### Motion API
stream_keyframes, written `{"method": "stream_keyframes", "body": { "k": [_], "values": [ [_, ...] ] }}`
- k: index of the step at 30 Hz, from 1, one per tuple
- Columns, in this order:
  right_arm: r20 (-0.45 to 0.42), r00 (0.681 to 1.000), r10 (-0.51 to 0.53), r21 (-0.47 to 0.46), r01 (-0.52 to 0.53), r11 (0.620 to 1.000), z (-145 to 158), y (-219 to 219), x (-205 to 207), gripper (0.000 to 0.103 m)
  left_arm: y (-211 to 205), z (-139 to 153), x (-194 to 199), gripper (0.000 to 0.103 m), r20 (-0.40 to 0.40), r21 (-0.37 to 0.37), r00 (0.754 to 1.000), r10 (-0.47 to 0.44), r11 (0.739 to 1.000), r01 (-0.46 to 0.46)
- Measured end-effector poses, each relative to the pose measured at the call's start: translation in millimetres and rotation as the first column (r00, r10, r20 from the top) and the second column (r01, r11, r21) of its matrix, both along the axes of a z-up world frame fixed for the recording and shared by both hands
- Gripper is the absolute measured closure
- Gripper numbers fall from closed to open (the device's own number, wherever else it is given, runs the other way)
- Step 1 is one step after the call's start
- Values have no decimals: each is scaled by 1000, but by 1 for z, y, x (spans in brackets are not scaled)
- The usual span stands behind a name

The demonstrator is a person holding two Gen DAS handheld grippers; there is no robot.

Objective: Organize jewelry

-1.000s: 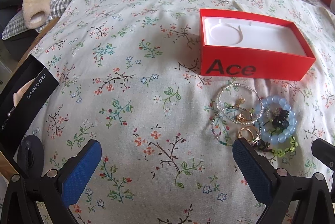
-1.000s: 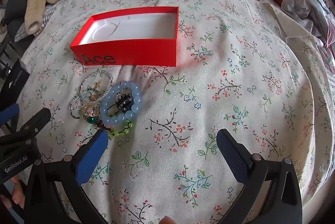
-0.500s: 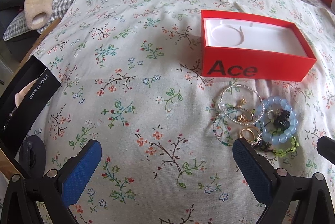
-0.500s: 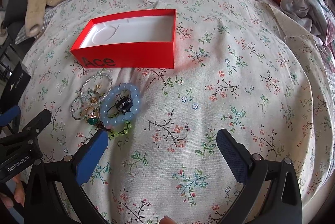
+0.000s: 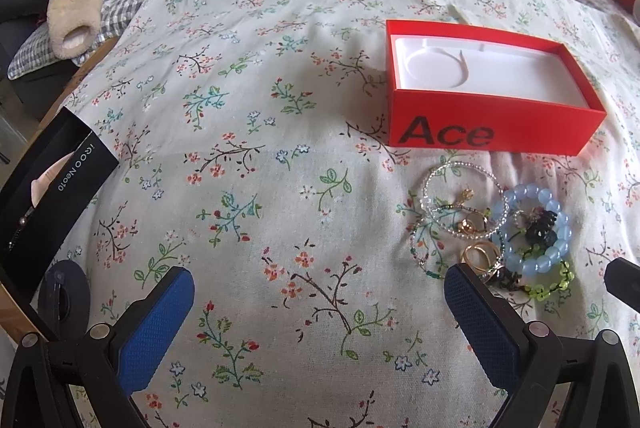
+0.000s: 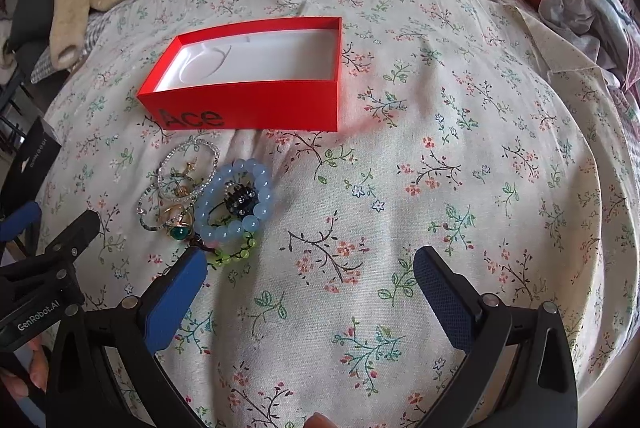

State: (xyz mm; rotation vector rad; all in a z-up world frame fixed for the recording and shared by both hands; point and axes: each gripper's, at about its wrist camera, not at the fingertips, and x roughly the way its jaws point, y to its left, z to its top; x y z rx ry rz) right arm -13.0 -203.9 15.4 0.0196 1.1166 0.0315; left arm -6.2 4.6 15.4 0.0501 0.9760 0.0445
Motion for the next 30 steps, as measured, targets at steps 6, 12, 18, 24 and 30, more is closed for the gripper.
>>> {"method": "stream_keyframes", "body": {
  "k": [6,12,18,24,30],
  "values": [
    [-2,1000,2,0,-2,1000,1,0,2,0,2,1,0,0,9,8,1000,2,1000,-2],
    [11,1000,-2,3,2,1000,6,-2,1,0,4,3,-3,0,14,11,1000,7,1000,-7],
    [8,1000,0,-20,0,1000,10,0,0,0,0,6,-8,0,9,19,1000,-1,1000,1],
    [-65,998,-25,24,27,999,9,-13,10,0,-2,17,-1,0,-5,3,1000,-23,1000,23],
    [-57,998,-24,14,25,1000,32,-18,23,0,-7,34,9,0,-5,32,998,-68,997,68]
  ]
}}
